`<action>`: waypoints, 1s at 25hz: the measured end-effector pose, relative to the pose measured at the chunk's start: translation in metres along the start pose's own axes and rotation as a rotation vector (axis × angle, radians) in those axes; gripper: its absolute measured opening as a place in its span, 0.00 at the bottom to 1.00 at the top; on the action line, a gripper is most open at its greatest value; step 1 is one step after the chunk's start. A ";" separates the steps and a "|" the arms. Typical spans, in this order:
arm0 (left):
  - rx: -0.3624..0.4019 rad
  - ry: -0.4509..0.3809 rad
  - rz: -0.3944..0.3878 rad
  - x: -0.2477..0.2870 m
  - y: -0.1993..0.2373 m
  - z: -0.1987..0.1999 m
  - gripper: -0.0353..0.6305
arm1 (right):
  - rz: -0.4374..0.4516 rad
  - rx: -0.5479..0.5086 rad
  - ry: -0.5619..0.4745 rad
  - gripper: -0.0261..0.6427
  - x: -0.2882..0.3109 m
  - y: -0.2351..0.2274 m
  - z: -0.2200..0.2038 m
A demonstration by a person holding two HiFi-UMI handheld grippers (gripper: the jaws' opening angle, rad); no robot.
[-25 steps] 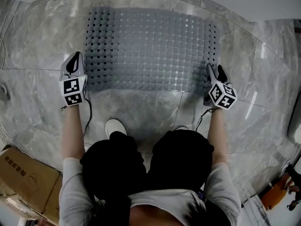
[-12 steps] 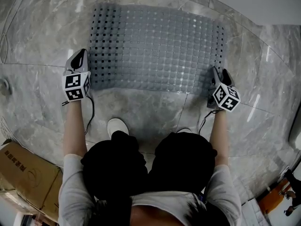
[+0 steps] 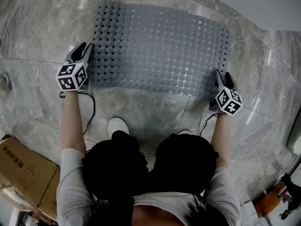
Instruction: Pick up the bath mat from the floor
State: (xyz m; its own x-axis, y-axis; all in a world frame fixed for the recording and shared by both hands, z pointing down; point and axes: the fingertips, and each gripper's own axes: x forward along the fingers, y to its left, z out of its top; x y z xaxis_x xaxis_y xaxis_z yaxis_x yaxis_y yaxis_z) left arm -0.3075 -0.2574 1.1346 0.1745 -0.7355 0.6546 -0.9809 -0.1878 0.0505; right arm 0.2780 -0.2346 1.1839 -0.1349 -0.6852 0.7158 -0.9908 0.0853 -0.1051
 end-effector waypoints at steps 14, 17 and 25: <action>0.000 0.035 -0.074 0.016 -0.008 0.001 0.23 | -0.002 -0.003 -0.002 0.44 0.001 0.001 0.001; 0.016 0.048 -0.085 0.018 -0.010 -0.001 0.23 | -0.004 -0.005 -0.003 0.44 0.001 0.001 0.000; -0.007 0.024 -0.089 0.013 -0.003 0.005 0.33 | -0.009 -0.004 -0.002 0.44 0.001 0.001 -0.001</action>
State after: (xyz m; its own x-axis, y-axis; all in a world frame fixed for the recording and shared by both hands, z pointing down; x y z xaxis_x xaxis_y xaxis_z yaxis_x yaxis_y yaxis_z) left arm -0.3023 -0.2700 1.1396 0.2595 -0.7005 0.6648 -0.9621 -0.2476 0.1147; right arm 0.2769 -0.2344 1.1851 -0.1264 -0.6871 0.7155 -0.9920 0.0826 -0.0959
